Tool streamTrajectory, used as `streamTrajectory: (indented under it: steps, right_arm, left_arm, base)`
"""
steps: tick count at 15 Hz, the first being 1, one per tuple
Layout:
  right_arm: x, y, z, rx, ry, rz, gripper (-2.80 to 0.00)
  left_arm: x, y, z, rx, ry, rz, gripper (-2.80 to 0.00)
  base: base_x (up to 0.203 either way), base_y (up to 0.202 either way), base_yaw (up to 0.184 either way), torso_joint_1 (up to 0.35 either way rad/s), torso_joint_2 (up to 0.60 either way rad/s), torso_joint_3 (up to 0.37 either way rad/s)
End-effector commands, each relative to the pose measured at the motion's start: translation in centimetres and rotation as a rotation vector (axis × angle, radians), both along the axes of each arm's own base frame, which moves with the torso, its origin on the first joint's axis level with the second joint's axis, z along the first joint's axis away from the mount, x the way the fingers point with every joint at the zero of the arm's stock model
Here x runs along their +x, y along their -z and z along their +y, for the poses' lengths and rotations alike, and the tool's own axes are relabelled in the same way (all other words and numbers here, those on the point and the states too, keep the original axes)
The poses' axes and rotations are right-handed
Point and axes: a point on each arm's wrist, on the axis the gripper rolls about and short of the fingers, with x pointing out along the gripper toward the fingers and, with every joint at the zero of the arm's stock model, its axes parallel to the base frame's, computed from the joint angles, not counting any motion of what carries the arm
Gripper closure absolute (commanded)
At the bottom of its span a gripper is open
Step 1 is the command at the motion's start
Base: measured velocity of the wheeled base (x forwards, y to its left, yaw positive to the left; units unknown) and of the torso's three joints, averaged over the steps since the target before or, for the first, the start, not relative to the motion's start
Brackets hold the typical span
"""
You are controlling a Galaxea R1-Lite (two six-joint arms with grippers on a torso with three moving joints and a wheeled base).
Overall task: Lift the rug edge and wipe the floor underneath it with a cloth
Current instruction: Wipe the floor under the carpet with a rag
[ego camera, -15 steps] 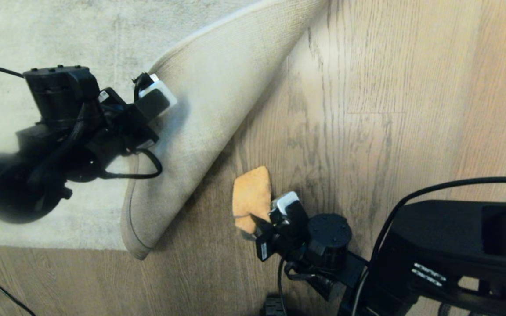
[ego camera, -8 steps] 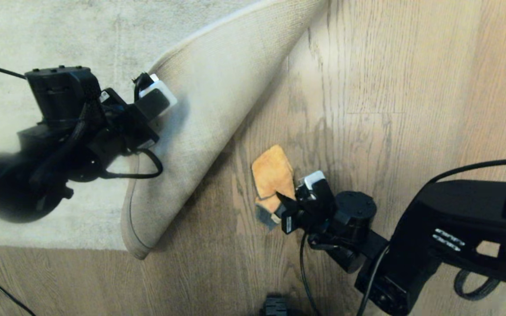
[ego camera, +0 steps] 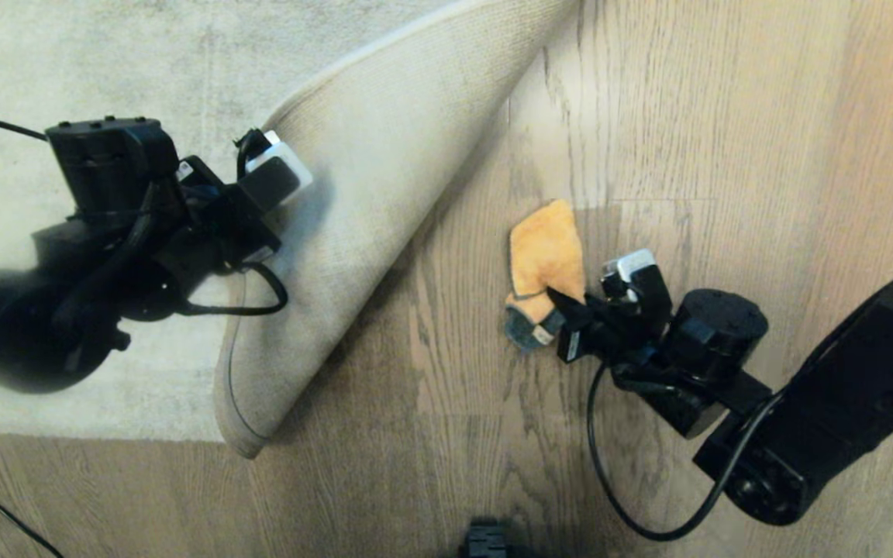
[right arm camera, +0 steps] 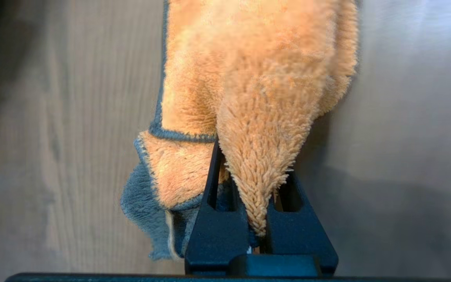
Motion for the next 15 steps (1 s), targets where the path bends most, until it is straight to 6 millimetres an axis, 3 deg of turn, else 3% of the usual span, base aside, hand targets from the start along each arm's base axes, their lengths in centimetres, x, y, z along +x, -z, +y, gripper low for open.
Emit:
streamTrajectory:
  steps: [1,4,7,11,15]
  right_arm:
    - [-2.2,-2.1,-0.1,0.016,-0.061,-0.036,0.0]
    - [-6.3,-2.2,3.3,0.012,-0.229,-0.021,0.0]
    - [-10.6,-0.1,6.8,-0.016,-0.4,0.056,0.0]
    - [-10.8,4.7,10.0,-0.068,-0.418,0.156,0.0]
    - [-7.8,6.6,14.9,0.002,-0.373,0.101,0.0]
  left_arm:
    - [0.1,0.2,0.0,0.005,-0.003,0.005,0.0]
    - [0.1,0.2,-0.1,0.004,-0.001,0.002,0.0]
    - [0.1,0.3,-0.1,0.007,0.001,0.007,0.0]
    - [0.1,0.3,-0.3,0.006,0.007,0.007,0.0]
    - [0.2,0.5,-0.4,0.004,0.006,0.008,0.0]
  base:
    - [0.0,0.0,0.0,0.0,0.0,0.0]
    - [0.0,0.0,0.0,0.0,0.0,0.0]
    - [0.0,0.0,0.0,0.0,0.0,0.0]
    - [0.0,0.0,0.0,0.0,0.0,0.0]
    - [0.0,0.0,0.0,0.0,0.0,0.0]
